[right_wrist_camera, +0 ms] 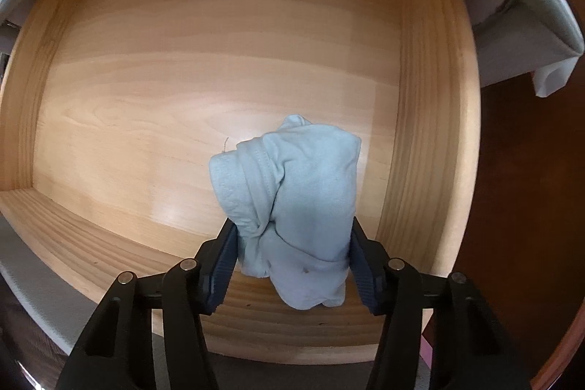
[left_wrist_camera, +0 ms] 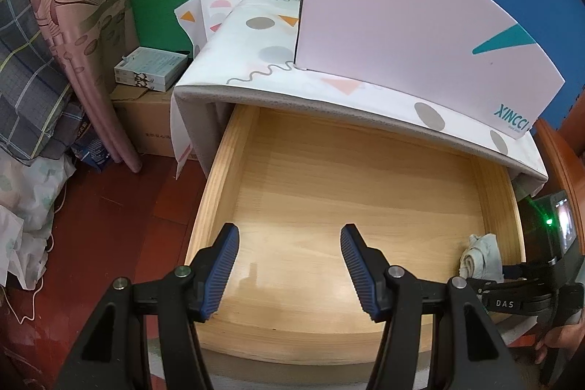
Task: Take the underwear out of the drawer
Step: 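Lift the light blue underwear with the right gripper up over the pink box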
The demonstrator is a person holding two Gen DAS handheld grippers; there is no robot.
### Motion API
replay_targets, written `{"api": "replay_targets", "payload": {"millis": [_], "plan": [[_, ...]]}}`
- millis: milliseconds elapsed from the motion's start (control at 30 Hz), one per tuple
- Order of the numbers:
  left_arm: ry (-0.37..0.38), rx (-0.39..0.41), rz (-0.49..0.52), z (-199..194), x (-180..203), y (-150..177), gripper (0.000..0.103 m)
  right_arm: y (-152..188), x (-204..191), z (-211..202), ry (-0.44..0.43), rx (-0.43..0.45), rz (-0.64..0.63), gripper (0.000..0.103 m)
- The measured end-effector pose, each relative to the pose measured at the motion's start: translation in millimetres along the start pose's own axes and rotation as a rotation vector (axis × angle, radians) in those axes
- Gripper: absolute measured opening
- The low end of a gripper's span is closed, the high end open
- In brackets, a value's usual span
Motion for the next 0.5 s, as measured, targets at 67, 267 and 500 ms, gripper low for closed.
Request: {"api": "replay_targets", "payload": {"millis": [67,267,500], "plan": [[-0.006,0.004,0.006,-0.7,0.6,-0.2,0.059,-0.8,1.9,-6.7,-0.001,0.03,-0.004,0.052],[-0.009,0.01,0.009,-1.8,0.0,0.2,0.059,3.8,10.0,-35.3,-0.014,0.139,0.011,0.052],[-0.013,0.013,0.002,-2.9,-1.2,-0.3,0.059,12.2,10.3,-75.0,-0.049,0.219,-0.01,0.052]]}}
Point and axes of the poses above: each gripper's, at about its wrist camera, not at the fingertips, and z roughly the way its jaws point, x to its right, y to its underside, the point moved 6 cm from there along z, roughly the way its jaws point, and after that the axes turned 14 degrees about x, right-handed, at the moved point
